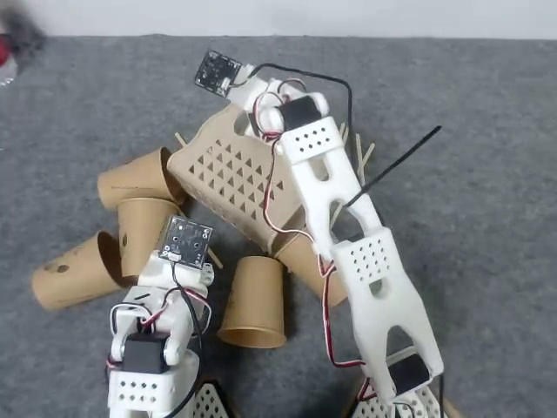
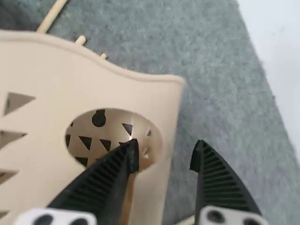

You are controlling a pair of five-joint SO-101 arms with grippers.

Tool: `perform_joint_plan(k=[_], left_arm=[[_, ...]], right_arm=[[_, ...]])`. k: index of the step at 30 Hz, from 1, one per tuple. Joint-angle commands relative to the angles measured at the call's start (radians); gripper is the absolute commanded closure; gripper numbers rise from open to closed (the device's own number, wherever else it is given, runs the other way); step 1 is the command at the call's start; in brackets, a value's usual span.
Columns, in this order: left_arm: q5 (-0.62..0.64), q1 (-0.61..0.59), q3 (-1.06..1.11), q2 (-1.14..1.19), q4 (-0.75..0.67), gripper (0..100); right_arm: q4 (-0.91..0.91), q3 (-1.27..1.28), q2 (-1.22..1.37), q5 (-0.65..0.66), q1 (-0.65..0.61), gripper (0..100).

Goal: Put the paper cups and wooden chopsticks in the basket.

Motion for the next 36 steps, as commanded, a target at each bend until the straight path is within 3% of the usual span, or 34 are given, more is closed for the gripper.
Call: perform_joint_plan(k=[1, 7, 10, 21, 27, 31, 36], left_arm=[[-0.003, 0.008, -0.004, -0.015, 0.0, 99], [-0.003, 0.008, -0.004, -0.015, 0.0, 99], [-0.003, 0.008, -0.004, -0.015, 0.0, 99], [-0.003, 0.008, -0.004, -0.017, -0.002, 99], [-0.003, 0.008, -0.004, -0.017, -0.002, 99], [-0.005, 0.003, -0.004, -0.017, -0.002, 99], [-0.005, 0.002, -0.004, -0.017, -0.002, 99]], right_arm=[[-0.05, -0.052, 0.012, 0.011, -0.007, 79.7], [-0.111, -0.052, 0.093, 0.037, -0.005, 82.1], [-0.11, -0.055, 0.088, 0.089, -0.008, 99.3], [0.131, -0.408, -0.117, 0.068, -0.005, 99.1], [0.274, -0.399, -0.358, 0.063, 0.048, 99.1], [0.292, -0.4, -0.562, -0.087, 0.127, 99.1], [0.328, -0.397, -0.796, -0.493, 0.351, 99.1]])
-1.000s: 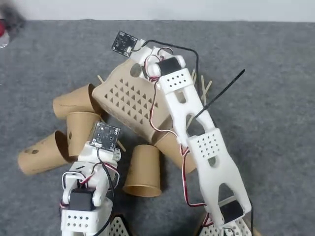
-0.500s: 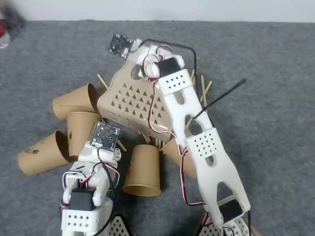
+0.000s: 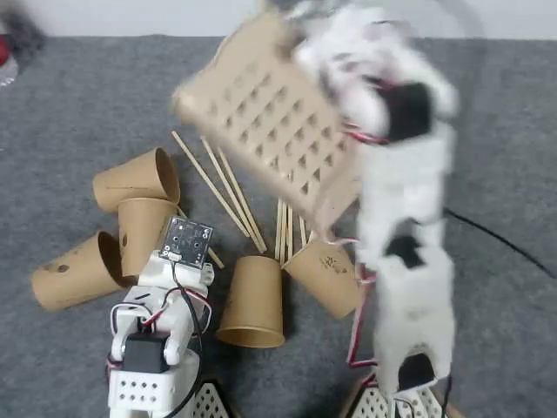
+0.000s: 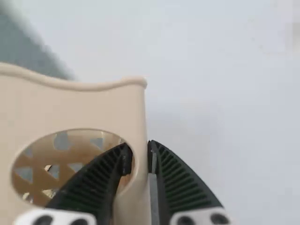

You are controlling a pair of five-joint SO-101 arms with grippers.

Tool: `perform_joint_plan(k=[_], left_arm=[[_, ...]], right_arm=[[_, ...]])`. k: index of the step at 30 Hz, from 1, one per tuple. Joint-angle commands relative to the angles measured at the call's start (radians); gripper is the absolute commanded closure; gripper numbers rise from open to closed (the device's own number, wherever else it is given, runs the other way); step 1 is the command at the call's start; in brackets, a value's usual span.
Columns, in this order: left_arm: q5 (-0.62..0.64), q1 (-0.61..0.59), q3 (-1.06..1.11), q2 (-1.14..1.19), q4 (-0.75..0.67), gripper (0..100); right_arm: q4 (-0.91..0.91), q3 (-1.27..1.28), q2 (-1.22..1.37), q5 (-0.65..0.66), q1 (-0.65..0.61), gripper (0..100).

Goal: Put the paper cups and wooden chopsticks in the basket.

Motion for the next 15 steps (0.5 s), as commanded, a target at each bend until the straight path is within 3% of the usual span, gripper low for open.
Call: perform_joint_plan(k=[1, 7, 11, 15], left_arm=[[-0.005, 0.002, -0.004, -0.017, 0.0, 99], [-0.005, 0.002, -0.004, -0.017, 0.003, 99], [-0.005, 0.0, -0.004, -0.017, 0.005, 99], [-0.005, 0.0, -0.004, -0.017, 0.005, 99]], right_arm=[[0.061, -0.061, -0.229, -0.327, 0.179, 99.1], [0.278, -0.061, -0.394, -0.588, 0.415, 99.1], [0.271, -0.063, -0.435, -0.686, 0.601, 99.1], [0.275, -0.063, -0.461, -0.756, 0.684, 99.1]])
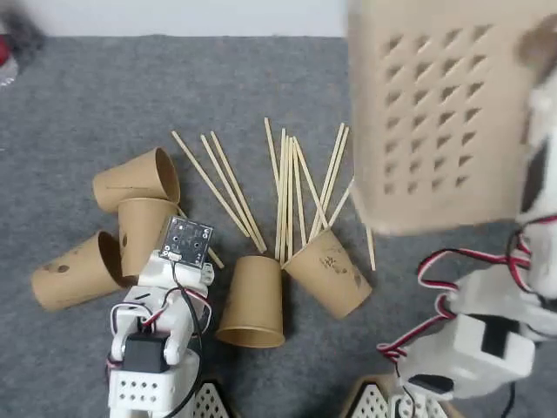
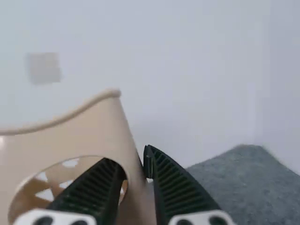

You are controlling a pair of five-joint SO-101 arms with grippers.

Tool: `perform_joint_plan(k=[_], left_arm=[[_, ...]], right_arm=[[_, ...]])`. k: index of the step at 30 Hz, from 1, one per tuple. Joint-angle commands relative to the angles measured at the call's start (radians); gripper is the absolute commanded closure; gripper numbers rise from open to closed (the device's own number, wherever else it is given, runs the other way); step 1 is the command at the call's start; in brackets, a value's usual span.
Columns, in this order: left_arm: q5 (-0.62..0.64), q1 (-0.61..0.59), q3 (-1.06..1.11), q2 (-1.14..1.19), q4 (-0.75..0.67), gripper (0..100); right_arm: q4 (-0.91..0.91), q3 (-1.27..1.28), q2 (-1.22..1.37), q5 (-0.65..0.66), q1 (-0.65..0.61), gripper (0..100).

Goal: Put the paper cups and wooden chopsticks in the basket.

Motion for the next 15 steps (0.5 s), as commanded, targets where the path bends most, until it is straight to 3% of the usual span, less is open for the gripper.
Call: perform_joint_plan(k=[1, 8, 12, 15], left_arm=[[-0.005, 0.0, -0.004, -0.017, 0.005, 99], [-0.008, 0.002, -0.061, -0.015, -0.072, 96], [0.04, 0.002, -0.375, -0.008, -0.02, 85], [0.107, 0.008, -0.611, 0.043, 0.009, 84]], right_arm=[[0.039, -0.026, -0.056, -0.054, 0.062, 99.1], [0.041, -0.021, -0.159, -0.021, -0.053, 99.1], [0.041, -0.02, -0.174, 0.057, -0.174, 99.1], [0.042, -0.018, -0.17, 0.092, -0.186, 99.1]])
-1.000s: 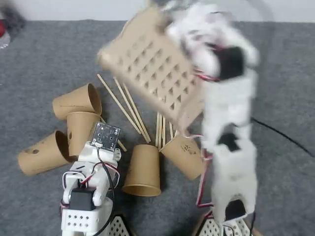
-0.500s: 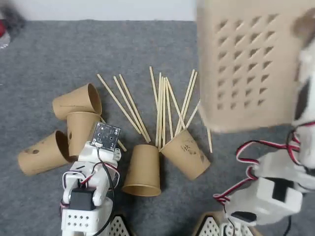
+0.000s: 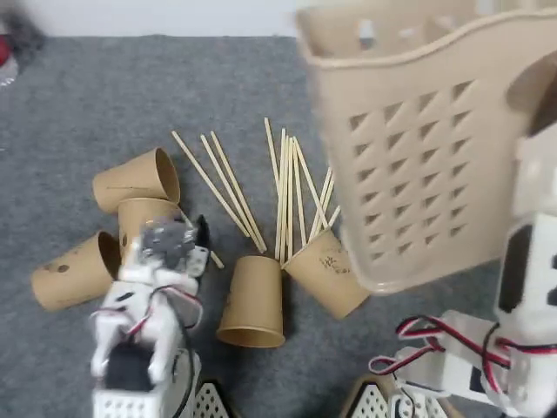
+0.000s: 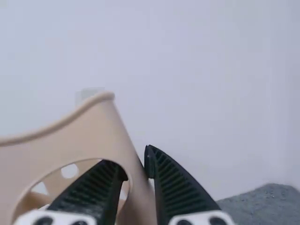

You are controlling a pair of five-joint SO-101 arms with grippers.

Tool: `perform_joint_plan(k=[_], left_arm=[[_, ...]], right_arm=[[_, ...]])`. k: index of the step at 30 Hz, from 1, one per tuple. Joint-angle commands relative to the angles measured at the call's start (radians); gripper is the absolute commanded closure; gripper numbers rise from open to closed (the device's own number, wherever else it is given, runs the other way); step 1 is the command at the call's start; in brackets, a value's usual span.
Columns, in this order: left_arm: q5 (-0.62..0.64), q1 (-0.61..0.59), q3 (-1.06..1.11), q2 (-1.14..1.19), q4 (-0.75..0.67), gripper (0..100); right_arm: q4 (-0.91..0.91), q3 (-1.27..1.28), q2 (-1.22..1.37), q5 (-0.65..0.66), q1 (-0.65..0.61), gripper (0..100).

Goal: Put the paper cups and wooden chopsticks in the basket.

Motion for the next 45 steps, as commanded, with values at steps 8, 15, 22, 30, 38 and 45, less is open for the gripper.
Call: perform_joint_plan(k=[8, 15, 22, 30, 38, 45], left_arm=[[0.161, 0.011, -0.837, 0.565, 0.058, 84], [0.18, 0.175, -1.376, 0.991, 0.295, 84], [0.285, 0.267, -1.842, 1.346, 0.48, 84], [0.287, 0.265, -2.281, 1.692, 0.671, 84], [0.287, 0.262, -2.324, 1.729, 0.672, 84], [0.287, 0.187, -2.212, 1.648, 0.672, 84]], right_arm=[[-0.044, 0.092, 0.087, 0.054, -0.022, 99.1], [-0.349, 0.095, 0.328, 0.052, -0.053, 99.1], [-0.473, 0.068, 0.532, 0.054, -0.15, 99.1], [-0.097, -0.014, 0.486, 0.226, -0.277, 99.1], [0.044, 0.219, 0.338, 0.301, -0.271, 99.2], [0.035, 0.885, -0.104, 0.341, -0.381, 99.1]])
